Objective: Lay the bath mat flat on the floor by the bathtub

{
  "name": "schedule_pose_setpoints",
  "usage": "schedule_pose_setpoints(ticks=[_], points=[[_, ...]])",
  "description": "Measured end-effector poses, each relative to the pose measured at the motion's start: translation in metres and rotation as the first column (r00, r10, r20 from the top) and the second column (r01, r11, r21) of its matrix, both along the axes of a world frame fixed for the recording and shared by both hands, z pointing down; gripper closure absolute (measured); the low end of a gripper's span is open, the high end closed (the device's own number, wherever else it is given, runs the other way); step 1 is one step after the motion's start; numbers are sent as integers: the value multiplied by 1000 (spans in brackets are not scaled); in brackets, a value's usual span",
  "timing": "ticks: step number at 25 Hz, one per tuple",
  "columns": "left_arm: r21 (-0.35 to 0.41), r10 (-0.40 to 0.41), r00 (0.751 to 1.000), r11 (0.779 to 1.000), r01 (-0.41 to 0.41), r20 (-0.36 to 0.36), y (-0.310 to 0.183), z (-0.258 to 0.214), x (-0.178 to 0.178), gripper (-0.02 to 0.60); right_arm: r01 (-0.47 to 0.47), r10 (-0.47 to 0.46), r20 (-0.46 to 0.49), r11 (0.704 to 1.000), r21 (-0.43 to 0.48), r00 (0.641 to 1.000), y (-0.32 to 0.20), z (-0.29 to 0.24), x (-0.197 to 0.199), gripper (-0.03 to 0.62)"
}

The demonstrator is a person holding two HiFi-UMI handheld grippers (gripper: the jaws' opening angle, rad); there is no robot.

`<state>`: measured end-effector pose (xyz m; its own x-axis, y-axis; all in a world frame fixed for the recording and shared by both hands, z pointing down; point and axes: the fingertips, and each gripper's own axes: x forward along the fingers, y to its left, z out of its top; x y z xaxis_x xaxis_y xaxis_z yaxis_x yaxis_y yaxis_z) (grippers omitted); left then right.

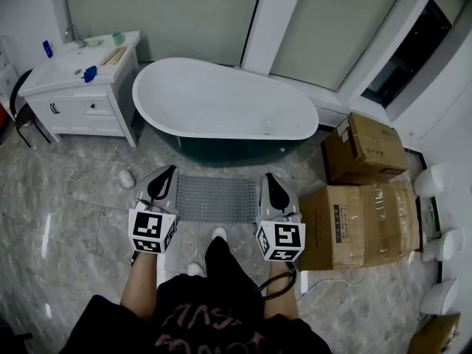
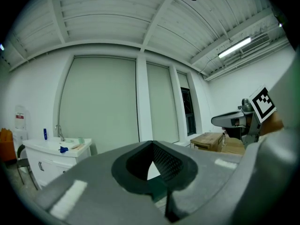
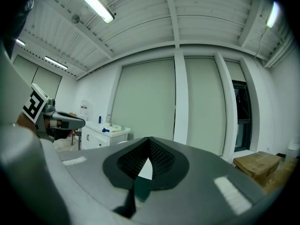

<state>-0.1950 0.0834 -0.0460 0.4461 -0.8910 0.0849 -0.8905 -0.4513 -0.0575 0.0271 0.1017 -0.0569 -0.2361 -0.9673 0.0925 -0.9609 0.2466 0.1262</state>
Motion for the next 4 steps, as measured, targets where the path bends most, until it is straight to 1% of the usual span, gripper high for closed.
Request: schedule_pose_setpoints(ticks=[4], points=[[2,13,1000,1000,-13,4,5,-1,5,581,-2,2,-8,1000,3,1000,3,3,1,583]])
